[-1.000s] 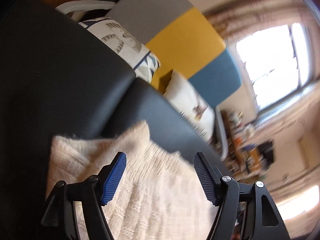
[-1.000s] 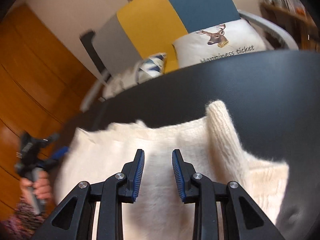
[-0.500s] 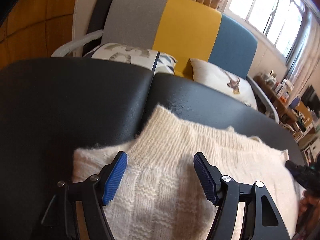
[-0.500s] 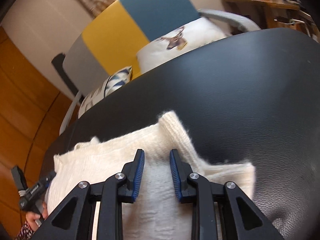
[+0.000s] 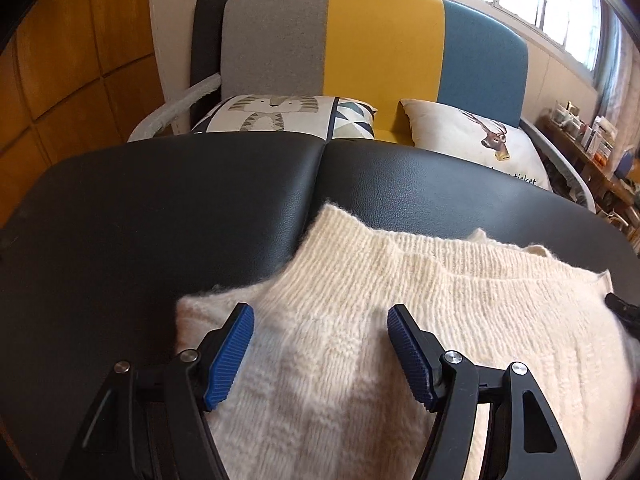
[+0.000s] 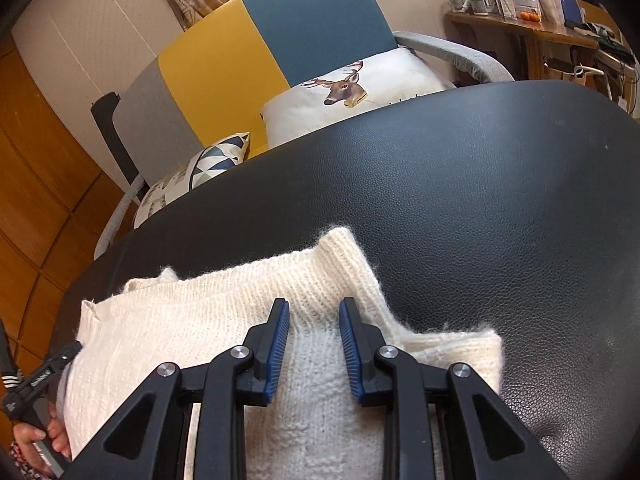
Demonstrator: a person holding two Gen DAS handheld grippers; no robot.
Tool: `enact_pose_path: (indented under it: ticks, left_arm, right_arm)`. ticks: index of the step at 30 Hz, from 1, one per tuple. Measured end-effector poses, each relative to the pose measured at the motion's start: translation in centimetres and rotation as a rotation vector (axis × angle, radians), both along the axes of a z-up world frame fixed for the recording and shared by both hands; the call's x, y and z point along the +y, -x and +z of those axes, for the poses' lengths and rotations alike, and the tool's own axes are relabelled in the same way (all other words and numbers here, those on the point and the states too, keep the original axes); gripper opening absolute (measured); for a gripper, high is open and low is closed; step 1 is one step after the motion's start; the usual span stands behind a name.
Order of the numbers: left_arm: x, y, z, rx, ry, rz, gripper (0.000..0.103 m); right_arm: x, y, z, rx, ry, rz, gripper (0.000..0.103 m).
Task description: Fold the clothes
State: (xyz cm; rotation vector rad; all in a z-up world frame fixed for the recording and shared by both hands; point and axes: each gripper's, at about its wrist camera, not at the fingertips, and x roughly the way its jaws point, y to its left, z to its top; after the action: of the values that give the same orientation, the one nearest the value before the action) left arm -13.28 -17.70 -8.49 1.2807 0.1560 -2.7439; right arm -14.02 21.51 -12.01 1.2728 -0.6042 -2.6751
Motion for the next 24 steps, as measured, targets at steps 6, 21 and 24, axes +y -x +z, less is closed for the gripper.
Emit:
enact_pose_path:
  ticks: [6,21,24]
  left_arm:
    - [-0.9,-1.5,1.2,-0.012,-0.046,0.035,0.071]
    - [-1.2,-3.2,-0.9,-0.005,0.042,0.042,0.074]
    - [-1.4,-3.5,-1.4,0.013,0.057,0.044,0.081]
  right_arm:
    - [-0.9,0.4,0.7,-0.026,-0.079,0.021,0.026]
    - [-3.3,-5.2,2.3,-0.003,-0.261,0.097,0.027]
    - [-1.7,-5.4,1.4,-0.004,-0.197,0.052,0.027]
